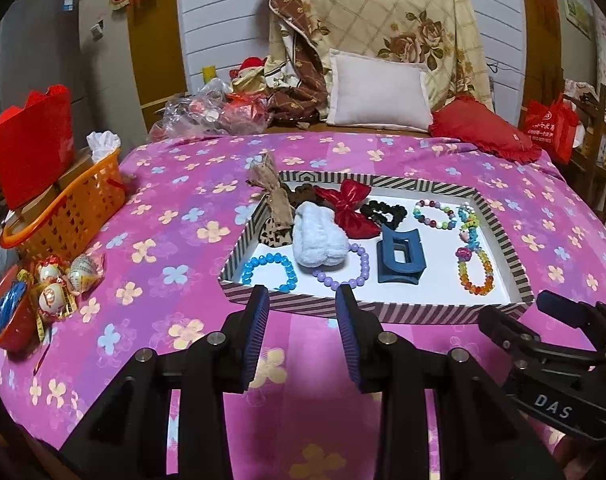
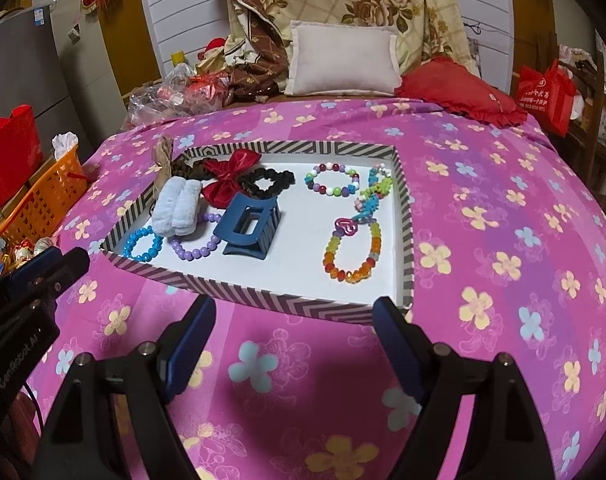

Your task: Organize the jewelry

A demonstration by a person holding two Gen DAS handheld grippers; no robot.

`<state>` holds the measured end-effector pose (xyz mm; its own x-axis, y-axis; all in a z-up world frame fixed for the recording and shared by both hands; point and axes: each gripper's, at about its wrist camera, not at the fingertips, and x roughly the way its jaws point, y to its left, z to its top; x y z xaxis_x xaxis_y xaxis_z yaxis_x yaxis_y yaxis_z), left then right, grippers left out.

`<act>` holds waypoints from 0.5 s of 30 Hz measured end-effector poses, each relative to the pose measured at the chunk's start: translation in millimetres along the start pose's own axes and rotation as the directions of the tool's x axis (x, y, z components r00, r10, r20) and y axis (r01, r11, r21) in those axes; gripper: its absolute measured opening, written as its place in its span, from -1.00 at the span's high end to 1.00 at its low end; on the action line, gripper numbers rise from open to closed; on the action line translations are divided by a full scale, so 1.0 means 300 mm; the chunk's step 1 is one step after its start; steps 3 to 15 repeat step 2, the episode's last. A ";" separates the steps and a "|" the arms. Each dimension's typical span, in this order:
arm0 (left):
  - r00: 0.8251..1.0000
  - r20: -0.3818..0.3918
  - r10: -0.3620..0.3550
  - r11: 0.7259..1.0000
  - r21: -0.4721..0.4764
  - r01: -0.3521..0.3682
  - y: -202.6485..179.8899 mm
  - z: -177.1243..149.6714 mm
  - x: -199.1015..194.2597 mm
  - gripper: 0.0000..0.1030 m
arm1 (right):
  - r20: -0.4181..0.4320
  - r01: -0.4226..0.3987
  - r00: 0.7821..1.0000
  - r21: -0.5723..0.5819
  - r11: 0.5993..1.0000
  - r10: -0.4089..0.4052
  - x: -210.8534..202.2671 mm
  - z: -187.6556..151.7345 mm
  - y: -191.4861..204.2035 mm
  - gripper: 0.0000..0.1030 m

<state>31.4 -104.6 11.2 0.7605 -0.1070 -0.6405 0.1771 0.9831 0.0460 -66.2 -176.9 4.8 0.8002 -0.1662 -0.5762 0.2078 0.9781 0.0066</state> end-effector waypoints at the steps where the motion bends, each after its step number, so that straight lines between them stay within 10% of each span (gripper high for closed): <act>1: 1.000 0.000 0.001 1.000 -0.002 -0.001 0.002 -0.002 0.000 0.33 | 0.000 -0.001 1.000 0.001 1.000 0.001 -0.001 -0.001 -0.002 -0.62; 15: 1.000 -0.003 0.002 1.000 -0.002 -0.002 0.003 -0.004 -0.002 0.33 | 0.000 0.001 1.000 0.001 1.000 -0.001 -0.001 0.000 0.000 -0.62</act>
